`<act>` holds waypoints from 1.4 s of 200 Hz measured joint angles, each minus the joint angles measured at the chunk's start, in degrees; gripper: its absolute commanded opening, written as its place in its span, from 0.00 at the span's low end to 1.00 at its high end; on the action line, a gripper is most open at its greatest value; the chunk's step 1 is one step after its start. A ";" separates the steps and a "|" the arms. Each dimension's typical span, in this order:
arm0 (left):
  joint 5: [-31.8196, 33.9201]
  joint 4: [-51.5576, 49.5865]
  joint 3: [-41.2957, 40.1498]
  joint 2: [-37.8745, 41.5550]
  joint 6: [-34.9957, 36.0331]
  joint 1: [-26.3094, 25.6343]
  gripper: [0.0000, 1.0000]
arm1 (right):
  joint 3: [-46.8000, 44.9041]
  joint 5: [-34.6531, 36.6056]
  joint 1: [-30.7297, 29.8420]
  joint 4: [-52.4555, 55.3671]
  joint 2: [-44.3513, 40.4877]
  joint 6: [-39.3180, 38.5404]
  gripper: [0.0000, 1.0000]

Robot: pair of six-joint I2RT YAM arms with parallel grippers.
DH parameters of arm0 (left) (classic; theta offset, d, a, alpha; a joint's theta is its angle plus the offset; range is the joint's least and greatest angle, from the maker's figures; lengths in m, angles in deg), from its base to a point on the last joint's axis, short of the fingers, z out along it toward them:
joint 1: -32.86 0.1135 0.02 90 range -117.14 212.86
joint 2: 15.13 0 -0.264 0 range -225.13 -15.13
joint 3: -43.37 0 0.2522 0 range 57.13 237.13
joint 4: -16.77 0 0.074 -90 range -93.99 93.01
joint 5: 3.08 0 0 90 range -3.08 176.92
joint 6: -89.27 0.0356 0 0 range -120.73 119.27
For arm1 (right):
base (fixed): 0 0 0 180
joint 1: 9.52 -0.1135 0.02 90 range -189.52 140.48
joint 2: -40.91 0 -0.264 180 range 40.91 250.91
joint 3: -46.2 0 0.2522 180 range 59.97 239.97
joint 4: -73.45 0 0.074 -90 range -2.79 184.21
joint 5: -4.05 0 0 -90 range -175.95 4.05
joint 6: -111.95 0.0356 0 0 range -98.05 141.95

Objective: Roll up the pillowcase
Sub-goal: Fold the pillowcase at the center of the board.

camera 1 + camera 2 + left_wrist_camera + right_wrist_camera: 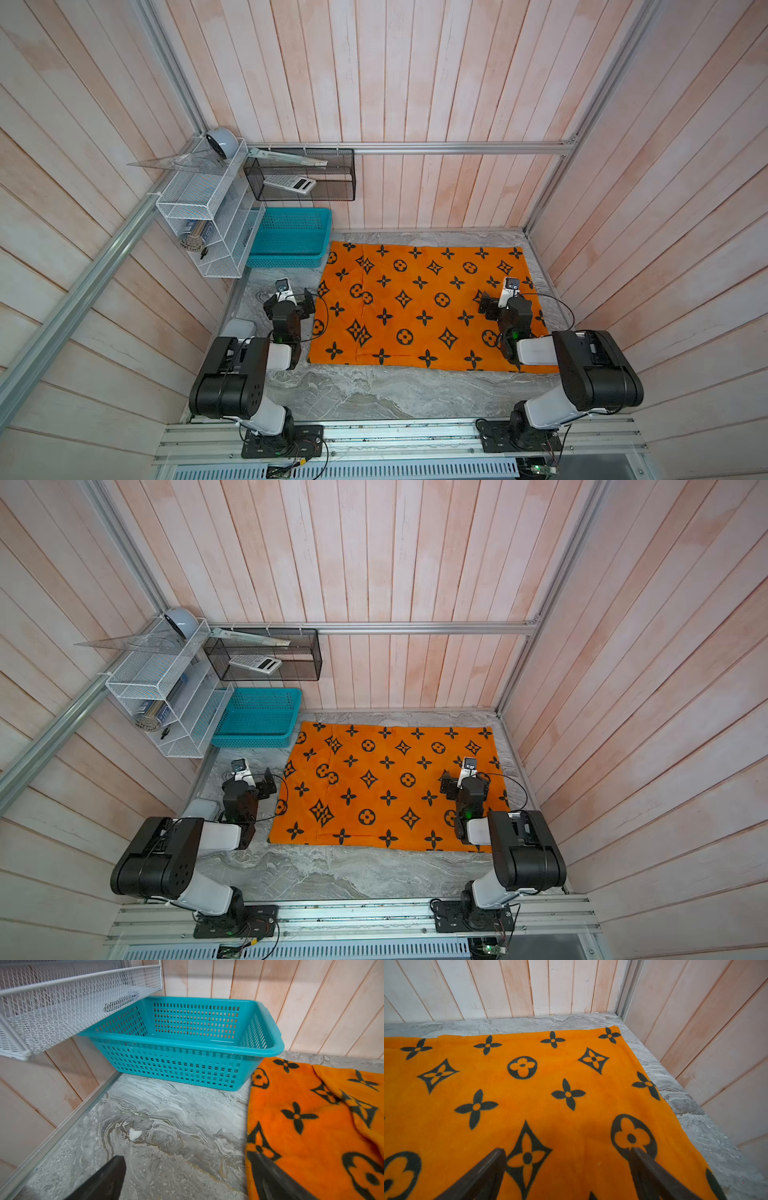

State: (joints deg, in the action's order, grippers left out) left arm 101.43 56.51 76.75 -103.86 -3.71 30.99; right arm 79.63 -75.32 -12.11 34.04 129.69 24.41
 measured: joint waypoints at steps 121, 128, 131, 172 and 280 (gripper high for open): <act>-0.59 0.07 0.00 0.00 0.00 0.00 1.00 | 0.02 0.00 0.00 0.02 0.00 0.00 0.98; -0.61 0.07 0.00 0.00 0.00 0.00 1.00 | 0.02 0.00 0.00 0.02 0.00 0.00 0.98; -0.63 0.07 0.00 0.00 0.00 0.00 1.00 | 0.02 0.00 0.00 0.02 0.00 0.00 0.98; -0.72 -0.24 0.20 -0.02 -0.04 0.11 1.00 | 0.09 0.00 0.00 0.07 0.00 0.00 0.98; 19.41 -21.51 7.10 32.85 -1.42 -11.91 1.00 | 27.98 5.01 2.86 43.52 -19.37 16.72 0.98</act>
State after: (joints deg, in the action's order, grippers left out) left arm 120.83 35.00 83.85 -71.01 -5.13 19.08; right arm 107.60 -70.31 -9.25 77.56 110.32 41.13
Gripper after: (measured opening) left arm 0.998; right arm 0.978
